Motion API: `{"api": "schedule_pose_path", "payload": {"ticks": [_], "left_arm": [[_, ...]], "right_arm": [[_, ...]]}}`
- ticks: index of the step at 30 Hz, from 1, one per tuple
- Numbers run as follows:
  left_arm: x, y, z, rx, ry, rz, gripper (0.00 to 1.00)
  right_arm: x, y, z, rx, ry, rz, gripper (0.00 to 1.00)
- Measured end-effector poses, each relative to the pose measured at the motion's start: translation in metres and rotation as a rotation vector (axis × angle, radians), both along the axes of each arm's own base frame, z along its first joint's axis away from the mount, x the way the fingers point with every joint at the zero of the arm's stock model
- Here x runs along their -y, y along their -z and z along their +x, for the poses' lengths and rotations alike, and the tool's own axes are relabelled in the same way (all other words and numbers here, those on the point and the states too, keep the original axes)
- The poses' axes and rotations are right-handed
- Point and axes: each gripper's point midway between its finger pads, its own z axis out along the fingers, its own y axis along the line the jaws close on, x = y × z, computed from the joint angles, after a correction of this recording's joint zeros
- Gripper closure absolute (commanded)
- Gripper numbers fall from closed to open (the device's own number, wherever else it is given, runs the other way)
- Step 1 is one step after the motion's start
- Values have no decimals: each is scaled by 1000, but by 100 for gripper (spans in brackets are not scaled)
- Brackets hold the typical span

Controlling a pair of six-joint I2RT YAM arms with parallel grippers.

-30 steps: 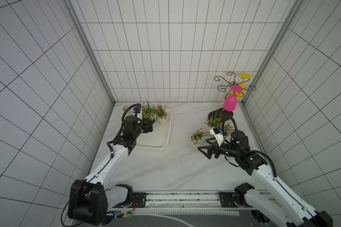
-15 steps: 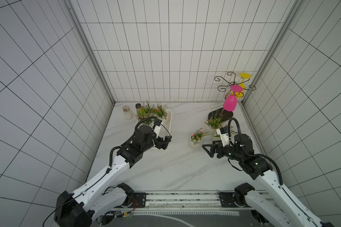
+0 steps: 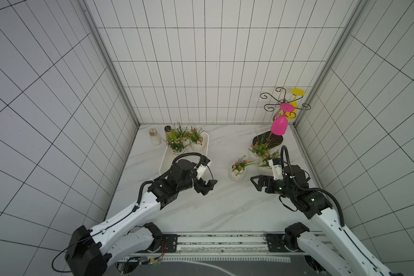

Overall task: Put the potted gypsophila into the storage box
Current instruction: Pick up the baby's breath potted plant from the center of the board.

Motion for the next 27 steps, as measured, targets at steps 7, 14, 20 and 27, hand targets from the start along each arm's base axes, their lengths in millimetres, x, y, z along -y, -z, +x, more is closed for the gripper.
{"api": "schedule_pose_path", "payload": {"ticks": [7, 14, 20, 27], "left_arm": [[18, 8, -26, 66, 137, -39, 3], [38, 6, -29, 101, 190, -67, 3], [50, 24, -18, 90, 176, -44, 3], [54, 49, 0, 68, 125, 17, 3]], "right_arm": [[9, 4, -5, -46, 58, 9, 2], [14, 9, -7, -79, 84, 7, 1], [19, 12, -4, -94, 112, 4, 1], [20, 11, 2, -92, 131, 21, 1]]}}
